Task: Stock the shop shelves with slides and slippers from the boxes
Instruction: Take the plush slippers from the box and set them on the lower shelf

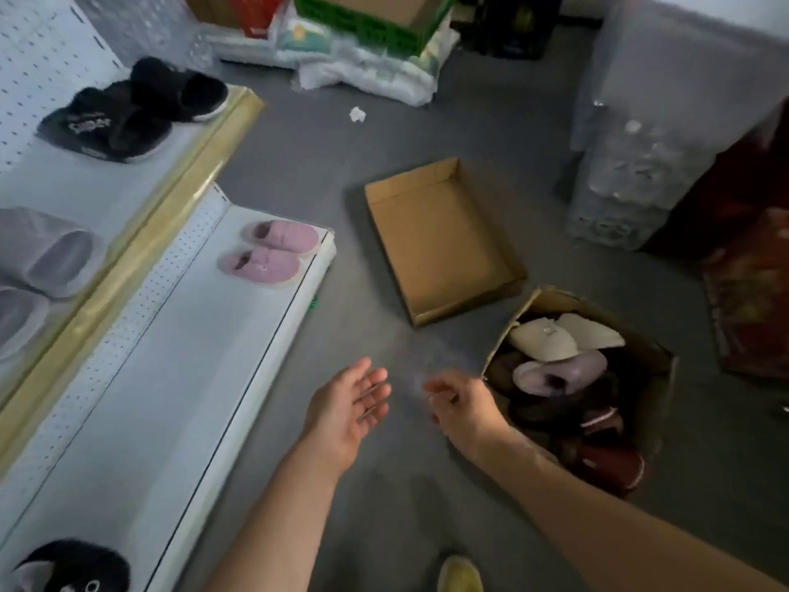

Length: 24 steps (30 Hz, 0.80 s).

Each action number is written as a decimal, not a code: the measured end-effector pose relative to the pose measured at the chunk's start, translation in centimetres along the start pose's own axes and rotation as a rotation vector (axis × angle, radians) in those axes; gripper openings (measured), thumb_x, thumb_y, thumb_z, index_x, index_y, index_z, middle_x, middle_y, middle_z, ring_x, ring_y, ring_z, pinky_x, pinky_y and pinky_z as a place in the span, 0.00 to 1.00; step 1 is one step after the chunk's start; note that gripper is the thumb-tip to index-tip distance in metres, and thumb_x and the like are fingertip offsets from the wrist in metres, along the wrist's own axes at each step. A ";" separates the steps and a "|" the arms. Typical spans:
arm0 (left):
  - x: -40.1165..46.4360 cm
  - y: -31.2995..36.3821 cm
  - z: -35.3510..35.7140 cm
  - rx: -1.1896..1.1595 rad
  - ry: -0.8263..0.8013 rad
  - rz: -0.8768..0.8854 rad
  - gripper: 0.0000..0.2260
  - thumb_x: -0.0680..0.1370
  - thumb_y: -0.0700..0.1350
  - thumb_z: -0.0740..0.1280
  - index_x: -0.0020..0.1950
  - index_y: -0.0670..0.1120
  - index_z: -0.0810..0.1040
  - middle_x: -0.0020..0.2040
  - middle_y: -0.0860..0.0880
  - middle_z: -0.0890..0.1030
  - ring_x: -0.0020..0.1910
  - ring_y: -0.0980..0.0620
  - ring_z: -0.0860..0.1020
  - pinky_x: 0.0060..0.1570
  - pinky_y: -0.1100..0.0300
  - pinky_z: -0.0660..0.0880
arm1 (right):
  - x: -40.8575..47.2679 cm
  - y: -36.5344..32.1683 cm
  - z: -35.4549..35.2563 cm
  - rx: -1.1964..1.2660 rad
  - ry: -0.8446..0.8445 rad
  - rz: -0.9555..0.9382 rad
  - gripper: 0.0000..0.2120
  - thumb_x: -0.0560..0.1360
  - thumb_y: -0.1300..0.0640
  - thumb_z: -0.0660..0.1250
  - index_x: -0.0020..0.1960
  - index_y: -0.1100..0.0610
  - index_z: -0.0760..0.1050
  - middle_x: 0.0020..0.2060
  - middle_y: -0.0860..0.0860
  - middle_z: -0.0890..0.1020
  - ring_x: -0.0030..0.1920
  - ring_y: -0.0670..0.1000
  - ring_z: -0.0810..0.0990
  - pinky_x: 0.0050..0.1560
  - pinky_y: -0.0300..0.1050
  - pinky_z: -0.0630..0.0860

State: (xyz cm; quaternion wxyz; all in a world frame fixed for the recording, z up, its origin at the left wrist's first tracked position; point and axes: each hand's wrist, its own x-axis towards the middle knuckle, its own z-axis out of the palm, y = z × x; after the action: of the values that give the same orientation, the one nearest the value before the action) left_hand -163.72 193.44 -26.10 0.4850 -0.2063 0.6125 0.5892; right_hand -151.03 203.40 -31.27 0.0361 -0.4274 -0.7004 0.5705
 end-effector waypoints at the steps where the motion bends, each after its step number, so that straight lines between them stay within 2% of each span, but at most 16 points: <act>1: 0.9 -0.8 1.5 0.053 -0.016 -0.010 0.04 0.80 0.44 0.63 0.51 0.48 0.78 0.47 0.47 0.82 0.42 0.51 0.79 0.41 0.57 0.74 | 0.1 1.6 -1.3 0.028 0.030 0.051 0.12 0.69 0.57 0.60 0.36 0.41 0.78 0.28 0.40 0.79 0.29 0.43 0.77 0.39 0.49 0.79; 4: 3.5 -3.4 5.7 0.179 -0.052 -0.034 0.06 0.81 0.44 0.61 0.54 0.49 0.77 0.47 0.47 0.82 0.44 0.49 0.80 0.43 0.56 0.75 | 0.1 5.4 -5.0 0.065 0.098 0.188 0.11 0.73 0.62 0.63 0.36 0.48 0.77 0.26 0.46 0.77 0.26 0.43 0.75 0.34 0.46 0.75; 6: 5.1 -5.1 8.2 0.235 -0.083 -0.061 0.07 0.82 0.44 0.61 0.54 0.48 0.78 0.47 0.47 0.83 0.44 0.49 0.80 0.45 0.55 0.75 | 0.1 7.7 -7.2 0.063 0.155 0.248 0.13 0.75 0.64 0.64 0.35 0.50 0.75 0.26 0.47 0.77 0.27 0.44 0.74 0.34 0.43 0.73; 9: 7.5 -7.2 11.7 0.299 -0.130 -0.117 0.07 0.82 0.44 0.60 0.55 0.48 0.77 0.48 0.46 0.83 0.45 0.49 0.80 0.47 0.55 0.75 | 0.3 11.1 -9.9 0.141 0.231 0.391 0.08 0.76 0.66 0.63 0.42 0.57 0.78 0.32 0.52 0.79 0.31 0.49 0.76 0.34 0.42 0.76; 12: 10.9 -9.3 14.7 0.344 -0.167 -0.186 0.07 0.82 0.45 0.60 0.55 0.48 0.77 0.48 0.47 0.83 0.45 0.49 0.80 0.46 0.55 0.75 | 1.2 14.4 -12.4 0.139 0.265 0.482 0.11 0.75 0.70 0.65 0.43 0.55 0.76 0.35 0.52 0.79 0.37 0.50 0.77 0.41 0.45 0.76; 14: 13.4 -10.4 16.5 0.372 -0.182 -0.237 0.07 0.83 0.45 0.60 0.55 0.49 0.77 0.48 0.47 0.83 0.44 0.50 0.80 0.44 0.56 0.75 | 2.3 16.4 -14.0 0.186 0.307 0.547 0.08 0.77 0.69 0.63 0.45 0.58 0.77 0.35 0.50 0.78 0.37 0.48 0.76 0.39 0.40 0.73; 16: 15.6 -11.1 18.1 0.399 -0.193 -0.276 0.07 0.83 0.45 0.60 0.55 0.48 0.77 0.47 0.47 0.83 0.44 0.50 0.80 0.43 0.57 0.76 | 3.7 18.5 -15.1 0.207 0.376 0.607 0.07 0.77 0.67 0.62 0.51 0.65 0.79 0.35 0.51 0.78 0.35 0.49 0.76 0.38 0.42 0.74; 18: 17.5 -11.4 19.8 0.441 -0.210 -0.302 0.06 0.82 0.45 0.61 0.55 0.48 0.77 0.47 0.47 0.83 0.44 0.50 0.80 0.45 0.56 0.76 | 5.4 20.2 -16.0 0.247 0.441 0.666 0.09 0.77 0.67 0.62 0.54 0.67 0.78 0.34 0.53 0.78 0.32 0.51 0.76 0.33 0.43 0.75; 20: 19.5 -11.6 21.2 0.495 -0.226 -0.302 0.06 0.82 0.45 0.62 0.55 0.48 0.78 0.47 0.47 0.83 0.45 0.50 0.81 0.48 0.55 0.76 | 7.4 20.8 -16.8 0.340 0.487 0.723 0.08 0.79 0.66 0.61 0.54 0.64 0.78 0.35 0.54 0.79 0.32 0.51 0.77 0.29 0.40 0.74; 24: 23.1 -12.1 23.6 0.552 -0.257 -0.300 0.07 0.82 0.45 0.63 0.57 0.47 0.78 0.50 0.45 0.84 0.47 0.49 0.82 0.49 0.54 0.77 | 10.8 22.0 -18.2 0.414 0.521 0.764 0.08 0.81 0.59 0.59 0.54 0.55 0.76 0.43 0.56 0.82 0.37 0.52 0.81 0.33 0.41 0.75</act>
State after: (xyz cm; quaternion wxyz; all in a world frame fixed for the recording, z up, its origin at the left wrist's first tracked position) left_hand -155.69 219.87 -47.84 0.6771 -0.0787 0.6456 0.3444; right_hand -135.85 223.91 -47.93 0.0824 -0.7653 -0.3338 0.5442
